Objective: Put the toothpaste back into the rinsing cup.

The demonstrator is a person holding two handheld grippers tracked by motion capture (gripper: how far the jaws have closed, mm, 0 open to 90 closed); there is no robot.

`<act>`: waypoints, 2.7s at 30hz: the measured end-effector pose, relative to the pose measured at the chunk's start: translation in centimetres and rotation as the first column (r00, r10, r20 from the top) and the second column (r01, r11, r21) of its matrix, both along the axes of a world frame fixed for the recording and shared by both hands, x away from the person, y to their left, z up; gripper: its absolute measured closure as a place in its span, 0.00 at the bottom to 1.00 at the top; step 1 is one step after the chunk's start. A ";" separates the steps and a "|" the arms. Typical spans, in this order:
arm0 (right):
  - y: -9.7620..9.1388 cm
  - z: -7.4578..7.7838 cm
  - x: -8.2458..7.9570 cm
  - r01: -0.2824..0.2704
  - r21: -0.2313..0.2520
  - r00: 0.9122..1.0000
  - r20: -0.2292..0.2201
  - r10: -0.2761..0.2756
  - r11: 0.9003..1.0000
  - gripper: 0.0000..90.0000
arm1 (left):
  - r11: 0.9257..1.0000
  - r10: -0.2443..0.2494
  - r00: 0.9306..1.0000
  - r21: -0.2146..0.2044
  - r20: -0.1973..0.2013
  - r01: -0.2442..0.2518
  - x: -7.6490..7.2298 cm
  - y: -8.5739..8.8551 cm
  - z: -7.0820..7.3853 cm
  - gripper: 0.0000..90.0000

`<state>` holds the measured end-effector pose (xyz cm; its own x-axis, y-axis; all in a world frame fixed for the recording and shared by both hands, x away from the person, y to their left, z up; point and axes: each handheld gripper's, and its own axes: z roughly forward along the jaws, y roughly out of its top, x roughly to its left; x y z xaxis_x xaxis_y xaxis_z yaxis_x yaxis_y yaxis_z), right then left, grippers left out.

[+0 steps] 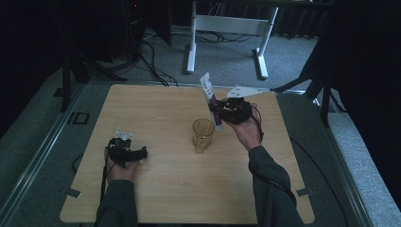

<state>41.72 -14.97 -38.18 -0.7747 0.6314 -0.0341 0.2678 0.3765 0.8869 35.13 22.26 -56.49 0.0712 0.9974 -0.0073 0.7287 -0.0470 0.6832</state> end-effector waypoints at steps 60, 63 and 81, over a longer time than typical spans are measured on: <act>3.7 -3.2 1.3 0.034 -0.033 0.999 -0.027 -0.035 0.999 0.81 | 1.000 0.000 1.000 0.000 0.000 0.000 0.0 0.0 0.0 0.02; 3.9 -3.4 1.2 0.031 -0.052 0.999 -0.026 -0.032 0.998 0.81 | 1.000 0.000 1.000 0.000 0.000 0.000 0.0 0.0 0.0 0.02; 4.9 -5.0 1.5 0.024 -0.079 0.998 -0.053 -0.028 0.997 0.81 | 1.000 0.000 1.000 0.000 0.000 0.000 0.0 0.0 0.0 0.02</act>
<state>43.21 -10.06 -43.22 -0.7603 0.6482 -0.0423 0.3253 0.4363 0.8389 35.13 22.26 -56.49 0.0711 0.9974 -0.0076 0.7286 -0.0468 0.6833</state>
